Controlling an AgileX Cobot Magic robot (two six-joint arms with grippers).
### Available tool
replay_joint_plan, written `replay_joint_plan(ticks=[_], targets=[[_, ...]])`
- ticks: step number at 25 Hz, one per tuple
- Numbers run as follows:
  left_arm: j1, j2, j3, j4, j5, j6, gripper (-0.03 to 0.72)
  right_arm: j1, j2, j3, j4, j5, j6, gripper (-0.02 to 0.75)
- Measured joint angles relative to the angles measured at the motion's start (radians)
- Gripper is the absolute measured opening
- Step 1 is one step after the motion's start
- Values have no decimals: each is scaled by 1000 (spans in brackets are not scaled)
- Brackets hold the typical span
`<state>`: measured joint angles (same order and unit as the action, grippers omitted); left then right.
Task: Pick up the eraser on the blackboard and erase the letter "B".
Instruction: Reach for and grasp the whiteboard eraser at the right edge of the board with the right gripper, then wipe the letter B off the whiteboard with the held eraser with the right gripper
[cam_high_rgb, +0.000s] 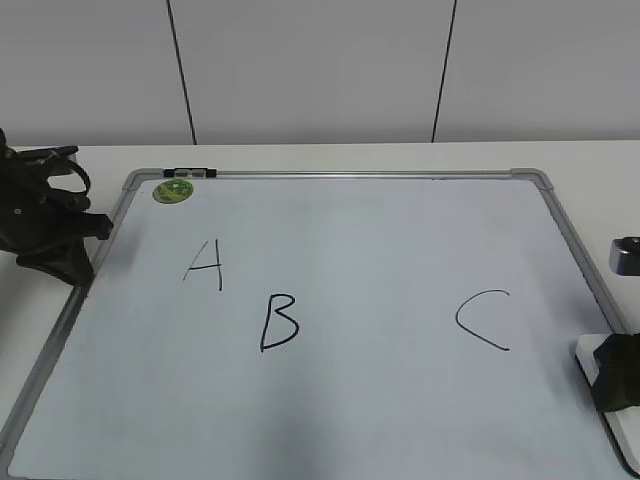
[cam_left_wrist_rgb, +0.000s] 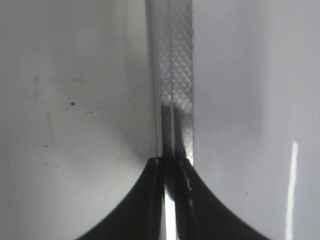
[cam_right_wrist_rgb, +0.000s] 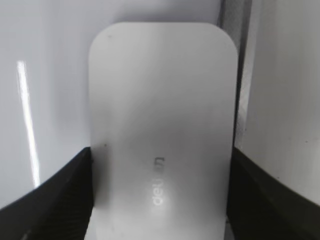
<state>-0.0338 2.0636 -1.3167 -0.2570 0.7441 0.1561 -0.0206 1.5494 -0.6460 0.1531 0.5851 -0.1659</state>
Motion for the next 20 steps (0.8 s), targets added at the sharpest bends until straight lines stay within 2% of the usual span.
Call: replay_joint_plan(ticks=[13,16,20], targets=[[0,0,0,0,2,0,26,11,-39,-183,34,233,-16,532],[0,0,0,0,3,0,26,75,-39,-241,34,267,-20,532],[0,0,0,0,3,0,26,217,-35,-325,34,283,-22,532]])
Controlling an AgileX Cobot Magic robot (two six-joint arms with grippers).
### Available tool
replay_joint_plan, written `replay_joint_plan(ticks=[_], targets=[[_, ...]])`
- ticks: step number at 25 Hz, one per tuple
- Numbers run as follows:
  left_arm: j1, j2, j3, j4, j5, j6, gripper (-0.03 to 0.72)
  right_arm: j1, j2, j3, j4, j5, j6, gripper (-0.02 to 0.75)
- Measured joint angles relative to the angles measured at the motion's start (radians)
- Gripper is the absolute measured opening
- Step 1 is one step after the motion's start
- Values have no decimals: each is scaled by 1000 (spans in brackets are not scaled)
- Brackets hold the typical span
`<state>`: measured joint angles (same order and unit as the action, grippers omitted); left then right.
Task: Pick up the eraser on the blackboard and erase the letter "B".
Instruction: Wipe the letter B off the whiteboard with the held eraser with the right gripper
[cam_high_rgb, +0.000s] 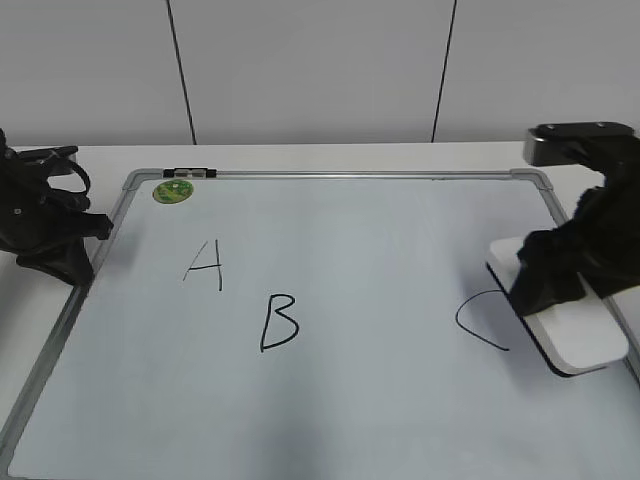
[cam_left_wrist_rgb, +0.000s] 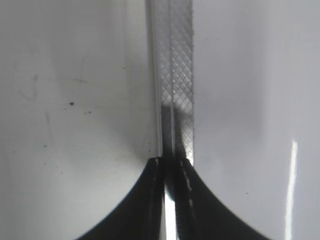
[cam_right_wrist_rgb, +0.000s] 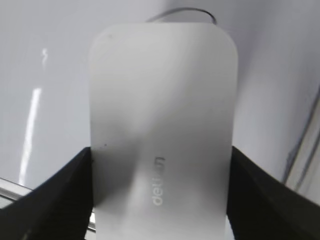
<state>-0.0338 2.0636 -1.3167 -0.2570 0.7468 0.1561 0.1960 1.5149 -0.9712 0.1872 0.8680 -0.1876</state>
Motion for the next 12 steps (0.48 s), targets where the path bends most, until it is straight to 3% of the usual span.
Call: replay_joint_plan(ticks=[4,12], targets=[[0,0,0,0,0,0,26,127,61,-102,0,28,0,532],[0,0,0,-3,0,0,26,299,287,-319,-72,105,0,531]])
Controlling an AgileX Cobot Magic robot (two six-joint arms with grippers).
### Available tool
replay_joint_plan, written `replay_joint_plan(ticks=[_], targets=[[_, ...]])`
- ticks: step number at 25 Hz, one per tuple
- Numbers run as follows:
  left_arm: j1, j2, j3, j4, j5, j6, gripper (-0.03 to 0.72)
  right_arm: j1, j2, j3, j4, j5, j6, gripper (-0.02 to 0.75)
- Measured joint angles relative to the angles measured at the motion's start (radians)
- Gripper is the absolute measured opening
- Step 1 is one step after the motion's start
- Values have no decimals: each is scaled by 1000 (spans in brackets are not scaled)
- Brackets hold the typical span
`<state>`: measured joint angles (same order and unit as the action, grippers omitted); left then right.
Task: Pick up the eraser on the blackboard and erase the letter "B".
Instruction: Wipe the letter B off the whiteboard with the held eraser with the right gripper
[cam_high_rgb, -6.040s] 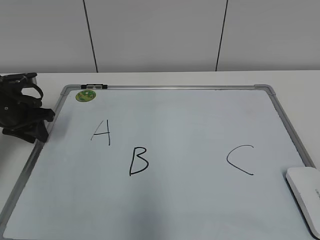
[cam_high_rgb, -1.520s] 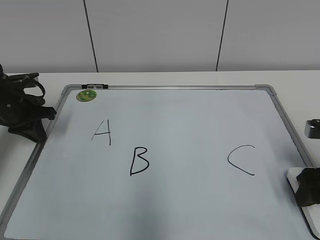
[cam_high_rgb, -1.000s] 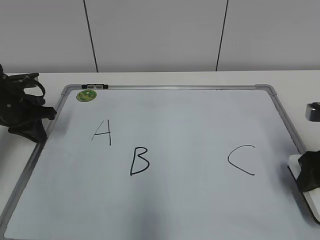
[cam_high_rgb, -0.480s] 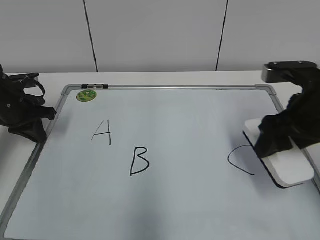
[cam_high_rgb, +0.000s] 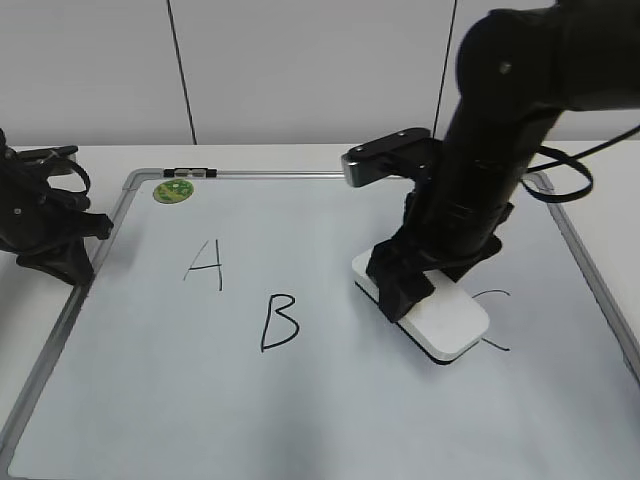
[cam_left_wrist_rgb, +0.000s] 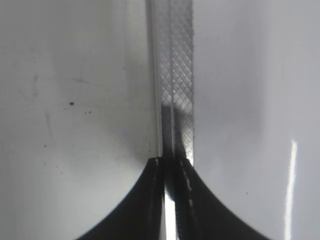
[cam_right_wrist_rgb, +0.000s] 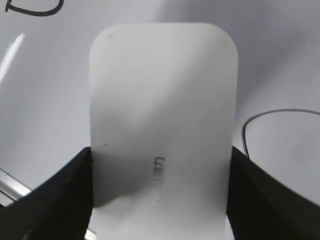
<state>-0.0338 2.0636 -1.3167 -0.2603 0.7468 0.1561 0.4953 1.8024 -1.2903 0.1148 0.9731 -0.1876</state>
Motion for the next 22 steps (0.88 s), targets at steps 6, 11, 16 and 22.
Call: replay_joint_plan(ticks=[6,11,16,22], targets=[[0,0,0,0,2,0,25,57,174,-177,-32,62,-15,531],[0,0,0,-1,2,0,25,87,278,-296,-36,91,-35,531],[2,0,0,-3,4,0,25,104,349,-377,-39,95,-52,531],[2,0,0,-5,4,0,25,115,412,-445,-65,87,-68,531]])
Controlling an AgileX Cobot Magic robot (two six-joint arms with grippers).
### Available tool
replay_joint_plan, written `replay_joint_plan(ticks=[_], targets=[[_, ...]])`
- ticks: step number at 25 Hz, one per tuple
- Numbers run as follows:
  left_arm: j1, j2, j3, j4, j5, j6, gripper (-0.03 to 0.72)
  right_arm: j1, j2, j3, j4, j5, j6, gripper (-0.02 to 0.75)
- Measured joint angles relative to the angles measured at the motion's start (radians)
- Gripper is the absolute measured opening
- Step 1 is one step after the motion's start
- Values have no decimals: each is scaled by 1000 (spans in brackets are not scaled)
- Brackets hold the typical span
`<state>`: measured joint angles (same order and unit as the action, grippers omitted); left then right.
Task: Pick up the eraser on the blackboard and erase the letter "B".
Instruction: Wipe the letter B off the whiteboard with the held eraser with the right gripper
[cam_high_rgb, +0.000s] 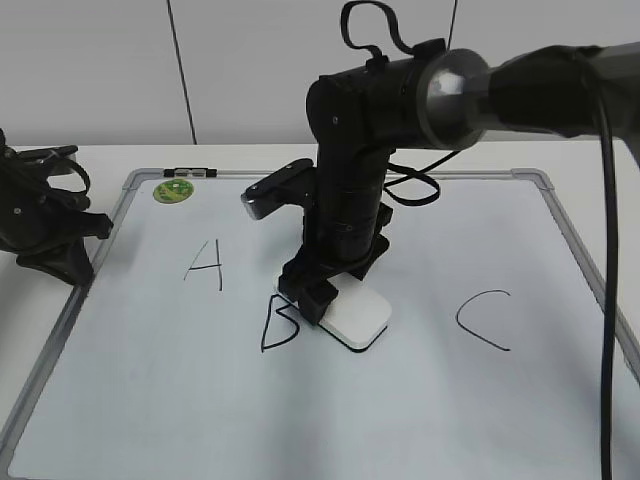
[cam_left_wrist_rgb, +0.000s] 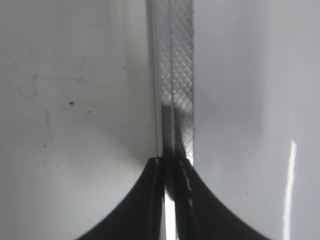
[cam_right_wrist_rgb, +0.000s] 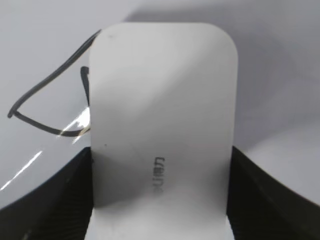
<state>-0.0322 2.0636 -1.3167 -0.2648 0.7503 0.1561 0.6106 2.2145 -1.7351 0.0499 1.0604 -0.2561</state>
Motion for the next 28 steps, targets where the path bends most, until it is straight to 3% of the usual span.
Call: replay_joint_plan(ticks=[9,21,28], targets=[[0,0,0,0,0,0,25,13,36,-40,-19,-2,-24,531],[0,0,0,0,0,0,25,234,46,-50,-44,-9,-35,531],[0,0,0,0,0,0,25,254,47,-50,-50,-11,-37,531]])
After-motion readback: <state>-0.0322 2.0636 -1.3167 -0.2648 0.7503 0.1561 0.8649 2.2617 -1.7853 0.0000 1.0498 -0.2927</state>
